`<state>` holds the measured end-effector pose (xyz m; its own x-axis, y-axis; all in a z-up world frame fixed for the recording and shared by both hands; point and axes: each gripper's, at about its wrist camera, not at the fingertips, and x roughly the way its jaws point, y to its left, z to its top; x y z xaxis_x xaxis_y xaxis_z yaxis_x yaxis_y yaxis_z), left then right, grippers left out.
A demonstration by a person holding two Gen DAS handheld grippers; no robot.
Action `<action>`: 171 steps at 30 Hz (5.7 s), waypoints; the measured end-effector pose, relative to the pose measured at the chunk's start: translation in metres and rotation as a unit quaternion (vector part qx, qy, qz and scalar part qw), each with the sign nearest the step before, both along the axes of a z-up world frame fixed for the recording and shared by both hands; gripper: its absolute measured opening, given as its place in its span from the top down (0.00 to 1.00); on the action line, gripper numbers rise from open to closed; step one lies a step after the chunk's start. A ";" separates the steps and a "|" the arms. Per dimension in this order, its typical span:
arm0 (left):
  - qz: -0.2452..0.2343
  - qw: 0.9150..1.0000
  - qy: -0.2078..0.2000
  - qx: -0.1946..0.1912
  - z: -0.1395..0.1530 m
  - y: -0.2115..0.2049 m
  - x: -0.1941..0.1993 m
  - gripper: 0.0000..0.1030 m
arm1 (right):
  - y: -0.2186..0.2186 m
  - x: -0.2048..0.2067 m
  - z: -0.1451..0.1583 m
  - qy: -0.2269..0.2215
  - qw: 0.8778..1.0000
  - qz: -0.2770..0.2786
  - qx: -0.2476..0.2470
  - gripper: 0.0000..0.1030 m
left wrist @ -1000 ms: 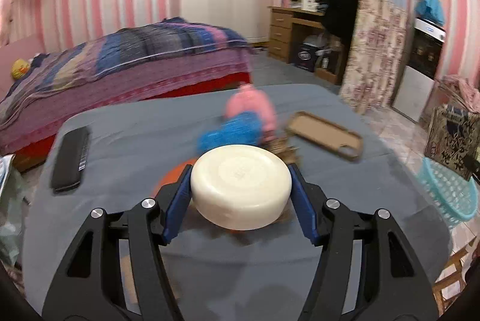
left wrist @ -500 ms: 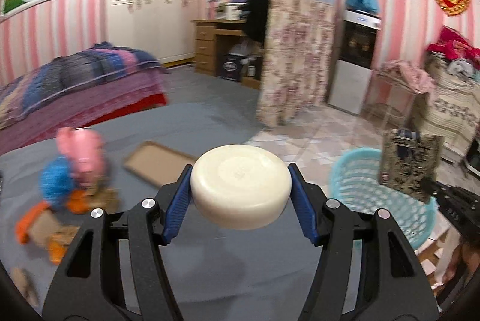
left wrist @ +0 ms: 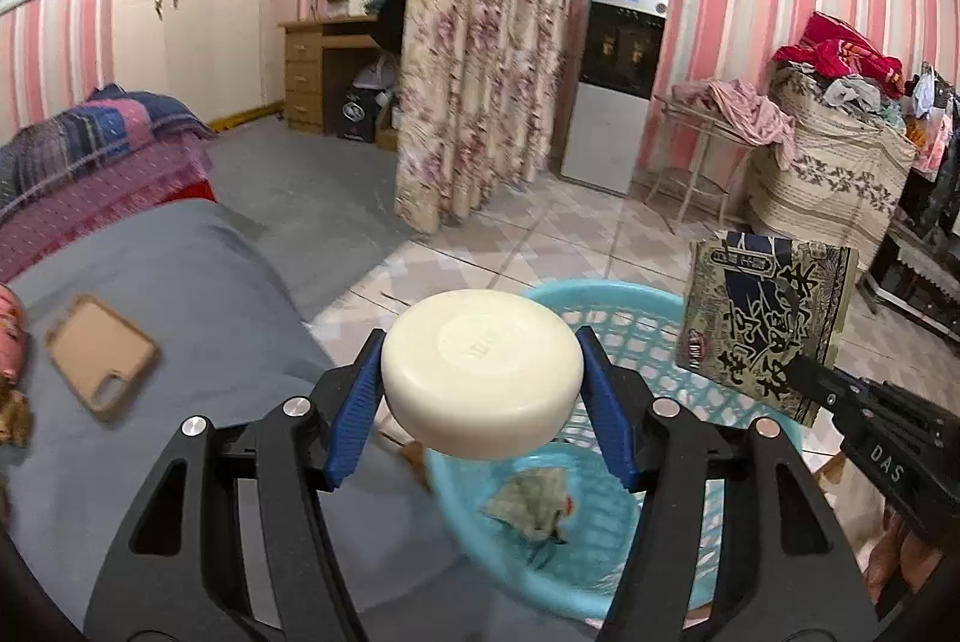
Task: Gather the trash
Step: 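Carry the wrapper and white lid over the blue basket and release both, then return to the table and grasp crumpled brown paper with the right gripper, then grasp the cardboard tube with the left gripper while the right gripper carries paper to the basket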
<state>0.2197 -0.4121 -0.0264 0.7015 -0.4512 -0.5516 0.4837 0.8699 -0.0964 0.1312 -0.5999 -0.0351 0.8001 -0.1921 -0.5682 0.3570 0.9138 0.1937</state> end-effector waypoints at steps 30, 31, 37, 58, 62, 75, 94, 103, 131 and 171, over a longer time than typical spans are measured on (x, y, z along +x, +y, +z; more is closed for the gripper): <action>0.078 0.996 -0.034 0.038 0.009 0.059 0.017 0.06 | 0.041 0.031 -0.013 0.020 0.999 0.029 -0.028 0.81; 0.080 0.995 -0.035 0.038 0.010 0.061 0.016 0.06 | 0.041 0.031 -0.014 0.020 0.999 0.029 -0.028 0.58; 0.094 0.994 -0.042 0.037 0.016 0.082 0.010 0.06 | 0.047 0.030 -0.011 0.013 0.999 0.028 -0.043 0.23; 0.236 0.969 -0.061 0.037 0.068 0.252 -0.057 0.05 | 0.127 0.017 0.037 -0.044 0.992 0.088 -0.080 0.04; 0.284 0.956 -0.064 0.046 0.084 0.308 -0.079 0.05 | 0.172 0.012 0.048 -0.053 0.988 0.135 -0.060 0.04; 0.377 0.923 -0.059 0.053 0.099 0.438 -0.131 0.05 | 0.349 0.001 0.081 -0.078 0.954 0.282 -0.070 0.04; 0.434 0.900 -0.018 0.034 0.054 0.550 -0.126 0.05 | 0.444 0.028 0.046 -0.039 0.934 0.328 -0.138 0.04; 0.442 0.896 -0.004 0.048 0.032 0.571 -0.120 0.05 | 0.470 0.071 0.002 0.024 0.924 0.354 -0.142 0.25; 0.329 0.936 0.121 -0.004 -0.043 0.469 -0.089 0.16 | 0.418 0.057 0.017 0.004 0.924 0.362 -0.125 0.74; 0.309 0.948 -0.060 0.036 0.060 0.347 -0.046 0.48 | 0.219 0.004 0.048 -0.075 0.965 0.231 -0.102 0.74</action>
<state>0.1735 -0.0650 0.0338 0.8793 0.1029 -0.4650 -0.1178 0.9930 -0.0029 0.1353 -0.3813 0.0134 0.8977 0.1099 -0.4268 -0.1166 0.9931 0.0103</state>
